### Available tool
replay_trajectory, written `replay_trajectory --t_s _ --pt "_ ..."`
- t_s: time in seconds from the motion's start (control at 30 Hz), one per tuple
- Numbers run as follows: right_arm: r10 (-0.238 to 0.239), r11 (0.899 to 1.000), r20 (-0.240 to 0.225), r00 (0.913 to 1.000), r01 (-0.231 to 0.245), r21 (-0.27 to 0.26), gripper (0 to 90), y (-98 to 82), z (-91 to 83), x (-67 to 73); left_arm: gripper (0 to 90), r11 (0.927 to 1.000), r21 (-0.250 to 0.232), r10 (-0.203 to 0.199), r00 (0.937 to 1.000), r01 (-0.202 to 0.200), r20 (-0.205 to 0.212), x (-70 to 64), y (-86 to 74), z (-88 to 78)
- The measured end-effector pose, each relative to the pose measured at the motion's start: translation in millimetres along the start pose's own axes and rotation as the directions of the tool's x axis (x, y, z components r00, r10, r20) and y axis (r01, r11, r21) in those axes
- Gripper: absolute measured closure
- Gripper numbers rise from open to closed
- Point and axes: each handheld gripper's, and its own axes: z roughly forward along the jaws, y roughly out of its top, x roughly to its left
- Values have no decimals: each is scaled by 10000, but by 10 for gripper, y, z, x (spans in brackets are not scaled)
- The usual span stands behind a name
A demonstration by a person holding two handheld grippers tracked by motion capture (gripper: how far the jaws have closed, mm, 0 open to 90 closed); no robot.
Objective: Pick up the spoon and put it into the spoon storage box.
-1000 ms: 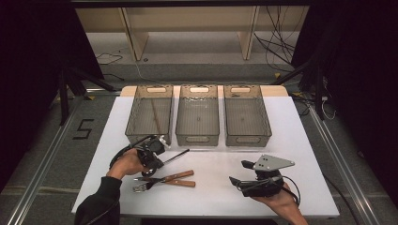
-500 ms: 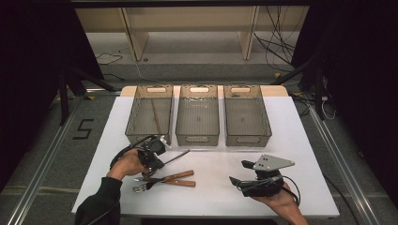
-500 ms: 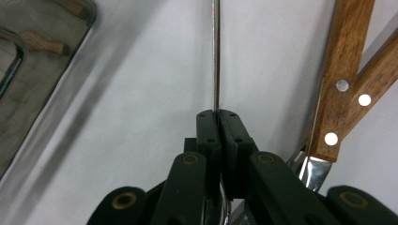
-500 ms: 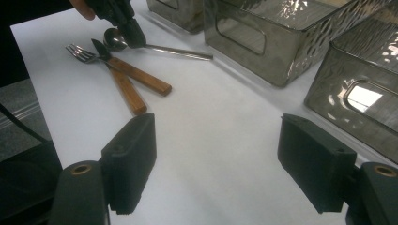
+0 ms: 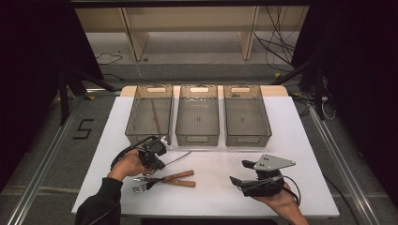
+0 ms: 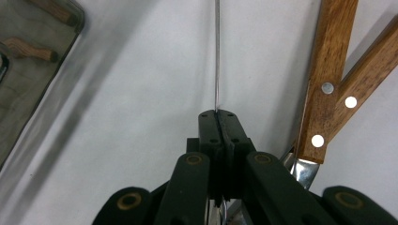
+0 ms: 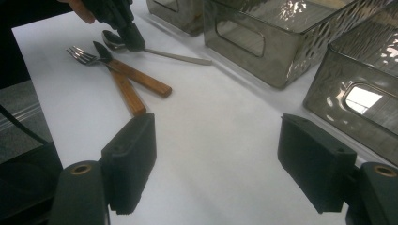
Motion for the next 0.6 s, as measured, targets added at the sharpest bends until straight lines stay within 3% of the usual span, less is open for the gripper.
replay_trajectory --t_s 0.13,0.33,0.43,0.6 --pt "56 10000 17 10000 -56 -24 290 -1 -4 -3 895 9996 -284 -20 10000 18 -90 16 -5 -29" --pt "-25 9999 -10 10000 25 -161 291 14 -15 18 895 9972 -746 70 9999 -76 -78 -18 -15 -258" --pt "-70 9996 -37 10000 69 -274 291 30 -20 49 895 9952 -940 274 9995 -284 -128 -103 15 -338" --pt "-133 9991 -56 9999 131 -412 291 50 -27 82 894 9884 -1327 763 9970 -735 163 -293 104 -427"
